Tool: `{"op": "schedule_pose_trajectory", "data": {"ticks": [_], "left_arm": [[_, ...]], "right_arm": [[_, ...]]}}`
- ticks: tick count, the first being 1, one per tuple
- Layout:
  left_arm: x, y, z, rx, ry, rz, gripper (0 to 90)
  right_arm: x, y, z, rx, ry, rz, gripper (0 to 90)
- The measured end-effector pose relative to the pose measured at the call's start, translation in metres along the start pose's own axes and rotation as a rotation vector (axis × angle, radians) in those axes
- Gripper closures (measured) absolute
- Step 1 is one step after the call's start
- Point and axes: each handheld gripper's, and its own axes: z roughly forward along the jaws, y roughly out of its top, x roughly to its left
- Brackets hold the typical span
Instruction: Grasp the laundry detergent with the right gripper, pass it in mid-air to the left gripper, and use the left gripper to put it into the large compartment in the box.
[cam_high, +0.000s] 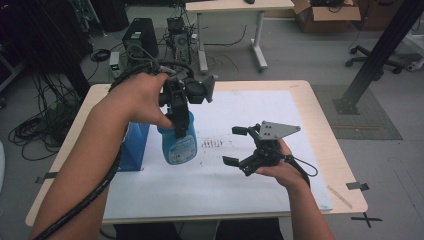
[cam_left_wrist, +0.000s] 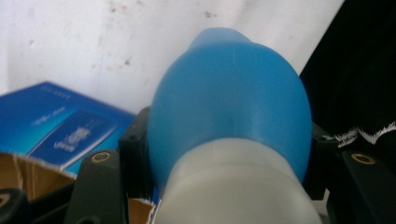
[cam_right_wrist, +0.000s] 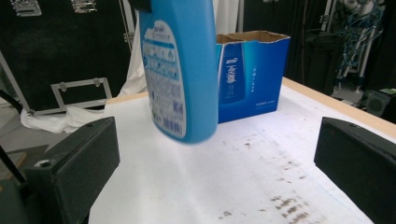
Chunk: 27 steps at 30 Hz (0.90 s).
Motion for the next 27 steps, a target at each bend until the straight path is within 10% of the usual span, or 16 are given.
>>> {"op": "schedule_pose_trajectory", "data": {"ticks": [16, 27], "left_arm": [[0.053, -0.044, -0.057, -0.097, -0.054, -0.466, 38.0], [0.071, -0.064, -0.086, -0.063, -0.05, -0.676, 37.9]], "right_arm": [[-0.011, 0.013, -0.03, -0.01, -0.043, -0.011, 0.2], [-0.016, 0.008, -0.034, 0.003, -0.055, -0.009, 0.2]]}}
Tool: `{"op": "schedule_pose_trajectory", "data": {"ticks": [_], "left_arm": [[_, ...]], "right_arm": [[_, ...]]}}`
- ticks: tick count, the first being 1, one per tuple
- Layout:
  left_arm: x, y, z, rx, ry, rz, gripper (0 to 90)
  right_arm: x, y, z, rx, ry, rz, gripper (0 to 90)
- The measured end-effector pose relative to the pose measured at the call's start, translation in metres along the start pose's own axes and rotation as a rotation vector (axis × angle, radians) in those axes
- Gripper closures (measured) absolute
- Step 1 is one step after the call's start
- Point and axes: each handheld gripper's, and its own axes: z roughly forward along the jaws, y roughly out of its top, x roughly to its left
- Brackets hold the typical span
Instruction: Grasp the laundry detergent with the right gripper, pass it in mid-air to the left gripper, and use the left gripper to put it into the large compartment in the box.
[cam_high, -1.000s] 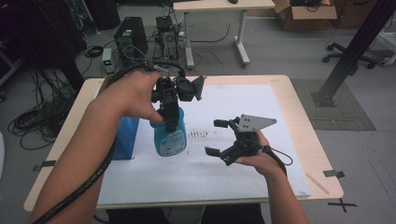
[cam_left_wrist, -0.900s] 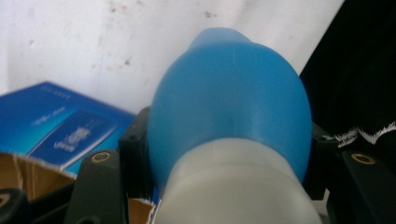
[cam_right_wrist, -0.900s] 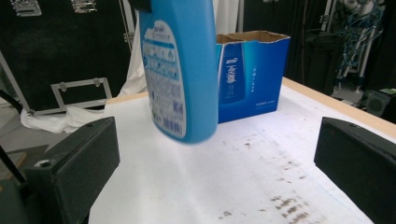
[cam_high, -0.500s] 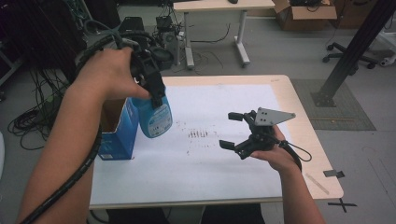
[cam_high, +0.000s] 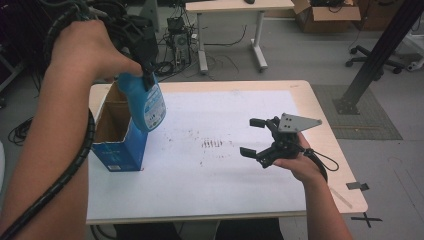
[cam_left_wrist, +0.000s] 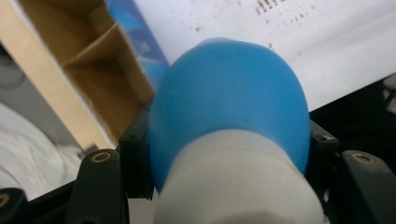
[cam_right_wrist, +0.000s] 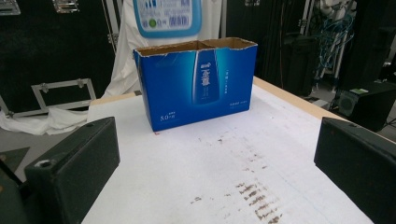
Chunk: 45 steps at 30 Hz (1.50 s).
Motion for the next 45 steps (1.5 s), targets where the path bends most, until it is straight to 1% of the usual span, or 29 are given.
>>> {"op": "schedule_pose_trajectory", "data": {"ticks": [1, 3, 5, 9, 10, 11, 12, 14, 17, 21, 22, 23, 24, 26, 27, 28, 29, 32, 34, 36, 38, 42, 45], "left_arm": [[0.003, -0.001, -0.004, 0.001, 0.003, -0.03, 37.9], [0.008, -0.002, -0.008, 0.007, 0.01, -0.054, 38.0], [0.014, -0.004, -0.012, 0.007, 0.011, -0.087, 37.9], [0.027, -0.008, -0.017, -0.003, -0.003, -0.141, 37.9], [0.03, -0.009, -0.018, -0.002, -0.005, -0.145, 37.9], [0.032, -0.01, -0.018, 0.0, -0.004, -0.14, 38.0], [0.037, -0.011, -0.017, 0.003, -0.005, -0.157, 37.9], [0.043, -0.012, -0.016, 0.007, -0.003, -0.172, 37.9], [0.055, -0.015, -0.014, 0.002, -0.003, -0.218, 37.9], [0.072, -0.02, -0.011, -0.004, -0.008, -0.266, 38.0], [0.072, -0.02, -0.011, -0.004, -0.008, -0.266, 37.9], [0.078, -0.022, -0.009, -0.004, -0.008, -0.271, 38.0], [0.081, -0.022, -0.007, 0.0, -0.009, -0.273, 37.9], [0.087, -0.022, -0.001, 0.008, -0.007, -0.286, 37.9], [0.087, -0.022, -0.001, 0.008, -0.007, -0.286, 37.9], [0.091, -0.022, 0.004, 0.013, -0.009, -0.297, 37.9], [0.094, -0.022, 0.008, 0.013, -0.012, -0.309, 38.0], [0.101, -0.023, 0.014, 0.015, -0.019, -0.324, 37.9], [0.104, -0.022, 0.017, 0.015, -0.016, -0.327, 37.9], [0.106, -0.021, 0.022, 0.021, -0.004, -0.325, 37.9], [0.107, -0.02, 0.027, 0.034, 0.002, -0.323, 38.0], [0.112, -0.02, 0.036, 0.032, -0.021, -0.327, 38.0], [0.115, -0.02, 0.041, 0.03, -0.03, -0.33, 37.9]], "right_arm": [[0.0, -0.001, 0.0, 0.003, 0.0, 0.001, 0.1], [-0.002, -0.002, 0.0, 0.007, -0.001, 0.002, 0.2], [-0.003, -0.002, -0.001, 0.015, -0.004, 0.001, 0.2], [-0.007, 0.002, -0.004, 0.041, -0.014, -0.015, 0.2], [-0.008, 0.004, -0.005, 0.051, -0.019, -0.02, 0.1], [-0.009, 0.006, -0.006, 0.062, -0.02, -0.027, 0.1], [-0.01, 0.007, -0.006, 0.074, -0.02, -0.038, 0.2], [-0.012, 0.01, -0.008, 0.107, -0.019, -0.06, 0.2], [-0.015, 0.015, -0.01, 0.164, -0.028, -0.077, 0.2], [-0.019, 0.021, -0.013, 0.228, -0.031, -0.088, 0.4], [-0.019, 0.021, -0.013, 0.228, -0.031, -0.088, 0.4], [-0.023, 0.026, -0.016, 0.262, -0.033, -0.081, 0.3], [-0.025, 0.028, -0.016, 0.28, -0.036, -0.081, 0.3], [-0.028, 0.032, -0.018, 0.313, -0.046, -0.069, 0.4], [-0.028, 0.032, -0.018, 0.313, -0.046, -0.069, 0.4], [-0.031, 0.036, -0.02, 0.343, -0.046, -0.062, 0.7], [-0.032, 0.037, -0.02, 0.353, -0.043, -0.063, 0.8], [-0.035, 0.042, -0.021, 0.39, -0.047, -0.065, 1.0], [-0.037, 0.045, -0.022, 0.411, -0.045, -0.067, 1.2], [-0.039, 0.049, -0.022, 0.436, -0.04, -0.064, 1.3], [-0.04, 0.054, -0.022, 0.469, -0.053, -0.059, 1.3], [-0.043, 0.061, -0.022, 0.519, -0.073, -0.044, 2.7], [-0.044, 0.067, -0.023, 0.576, -0.073, -0.046, 3.7]]}}
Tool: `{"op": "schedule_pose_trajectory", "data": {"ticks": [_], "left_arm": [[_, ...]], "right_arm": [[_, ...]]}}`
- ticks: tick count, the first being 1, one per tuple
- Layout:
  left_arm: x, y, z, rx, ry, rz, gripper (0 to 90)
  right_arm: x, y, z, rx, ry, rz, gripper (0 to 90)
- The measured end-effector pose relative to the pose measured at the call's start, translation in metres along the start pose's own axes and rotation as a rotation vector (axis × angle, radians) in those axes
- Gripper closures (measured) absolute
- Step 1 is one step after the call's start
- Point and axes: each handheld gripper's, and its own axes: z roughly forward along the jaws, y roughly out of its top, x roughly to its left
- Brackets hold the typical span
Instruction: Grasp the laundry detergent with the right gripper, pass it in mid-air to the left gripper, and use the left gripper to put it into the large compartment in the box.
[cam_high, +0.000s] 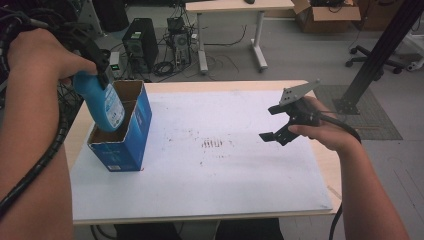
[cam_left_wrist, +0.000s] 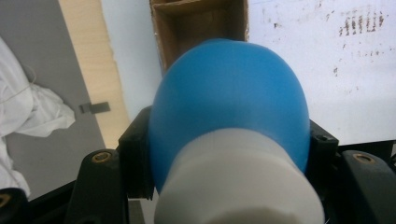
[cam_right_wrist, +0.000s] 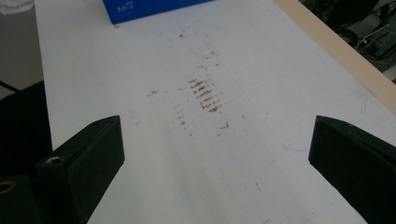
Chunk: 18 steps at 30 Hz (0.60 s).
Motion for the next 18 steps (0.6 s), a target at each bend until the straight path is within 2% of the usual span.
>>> {"op": "schedule_pose_trajectory", "data": {"ticks": [8, 12, 18], "left_arm": [[0.004, 0.003, 0.013, 0.013, 0.005, -0.023, 37.9], [0.006, 0.005, 0.021, 0.018, -0.005, -0.023, 37.9], [0.007, 0.005, 0.032, 0.021, 0.003, -0.023, 37.9]], "right_arm": [[-0.004, 0.014, -0.014, 0.101, -0.006, -0.004, 3.5], [-0.007, 0.02, -0.019, 0.139, -0.012, -0.01, 3.5], [-0.01, 0.027, -0.022, 0.207, -0.006, -0.017, 4.3]]}}
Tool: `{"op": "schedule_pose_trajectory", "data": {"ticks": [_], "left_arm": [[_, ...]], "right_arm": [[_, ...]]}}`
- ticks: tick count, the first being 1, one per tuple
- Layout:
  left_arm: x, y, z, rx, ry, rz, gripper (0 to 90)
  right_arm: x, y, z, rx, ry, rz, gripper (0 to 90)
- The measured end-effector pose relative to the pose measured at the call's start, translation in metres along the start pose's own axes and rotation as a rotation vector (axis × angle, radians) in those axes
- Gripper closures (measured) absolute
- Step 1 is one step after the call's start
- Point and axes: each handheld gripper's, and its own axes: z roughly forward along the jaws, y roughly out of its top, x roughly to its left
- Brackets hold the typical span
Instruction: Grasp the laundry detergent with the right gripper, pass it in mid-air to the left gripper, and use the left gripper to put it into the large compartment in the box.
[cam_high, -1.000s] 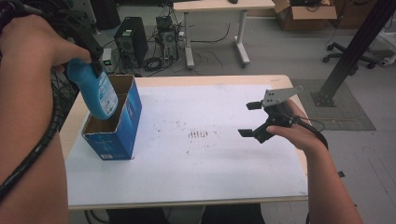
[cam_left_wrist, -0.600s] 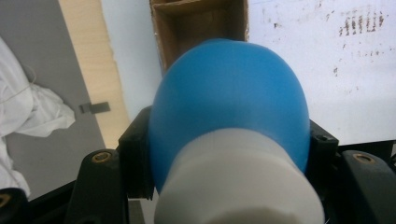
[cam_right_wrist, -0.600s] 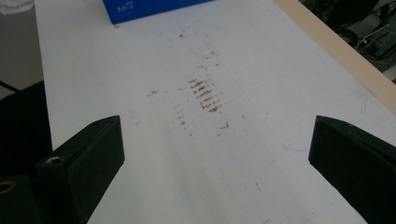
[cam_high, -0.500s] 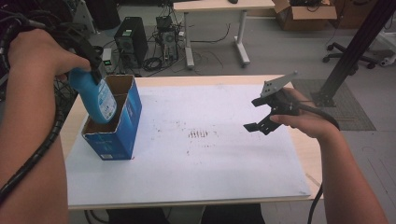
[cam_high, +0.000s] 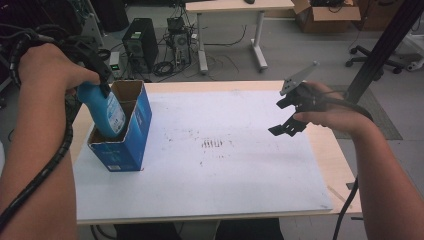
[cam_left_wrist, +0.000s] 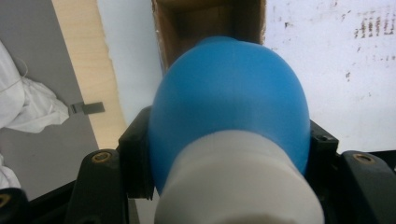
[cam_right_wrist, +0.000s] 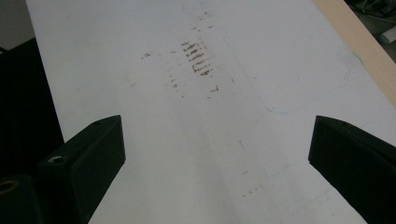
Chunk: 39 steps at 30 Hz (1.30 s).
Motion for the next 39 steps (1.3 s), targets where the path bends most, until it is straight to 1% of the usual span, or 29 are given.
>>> {"op": "schedule_pose_trajectory", "data": {"ticks": [2, 6, 10, 12, 13, 14, 16, 19, 21, 24, 27, 32, 33, 36, 39], "left_arm": [[0.001, 0.0, 0.005, 0.002, -0.003, -0.008, 37.9], [0.002, 0.001, 0.016, 0.011, 0.001, -0.011, 37.9], [0.001, 0.001, 0.029, 0.017, 0.005, -0.01, 37.9], [0.0, 0.001, 0.036, 0.023, 0.008, -0.006, 37.9], [0.0, 0.001, 0.036, 0.023, 0.008, -0.006, 37.9], [0.0, 0.001, 0.041, 0.024, 0.009, 0.001, 37.9], [0.0, 0.001, 0.049, 0.034, 0.009, -0.002, 37.9], [0.002, 0.001, 0.056, 0.036, 0.013, -0.004, 37.9], [0.002, 0.001, 0.06, 0.036, 0.022, -0.005, 37.9], [0.003, 0.001, 0.066, 0.038, 0.025, -0.008, 37.9], [0.002, 0.001, 0.072, 0.038, 0.025, -0.008, 37.9], [-0.002, 0.001, 0.079, 0.037, 0.037, 0.008, 37.9], [-0.003, 0.001, 0.081, 0.034, 0.037, 0.005, 37.9], [-0.005, 0.002, 0.085, 0.034, 0.035, 0.021, 37.9], [-0.006, 0.002, 0.09, 0.034, 0.033, 0.019, 37.9]], "right_arm": [[-0.001, 0.002, 0.0, 0.019, 0.002, -0.004, 4.4], [-0.001, 0.005, 0.001, 0.049, 0.006, -0.014, 4.7], [0.001, 0.008, 0.004, 0.057, 0.019, -0.021, 5.2], [0.003, 0.009, 0.006, 0.072, 0.027, -0.028, 5.5], [0.003, 0.009, 0.006, 0.072, 0.027, -0.028, 5.5], [0.004, 0.011, 0.007, 0.089, 0.027, -0.033, 6.2], [0.005, 0.012, 0.009, 0.103, 0.027, -0.04, 6.1], [0.006, 0.012, 0.013, 0.123, 0.04, -0.045, 6.1], [0.006, 0.012, 0.016, 0.15, 0.05, -0.051, 6.3], [0.007, 0.011, 0.02, 0.172, 0.05, -0.052, 6.7], [0.007, 0.01, 0.022, 0.167, 0.059, -0.05, 6.6], [0.009, 0.01, 0.028, 0.187, 0.074, -0.055, 6.9], [0.01, 0.01, 0.029, 0.192, 0.075, -0.054, 7.1], [0.009, 0.008, 0.033, 0.192, 0.086, -0.045, 7.1], [0.008, 0.005, 0.036, 0.193, 0.093, -0.037, 7.0]]}}
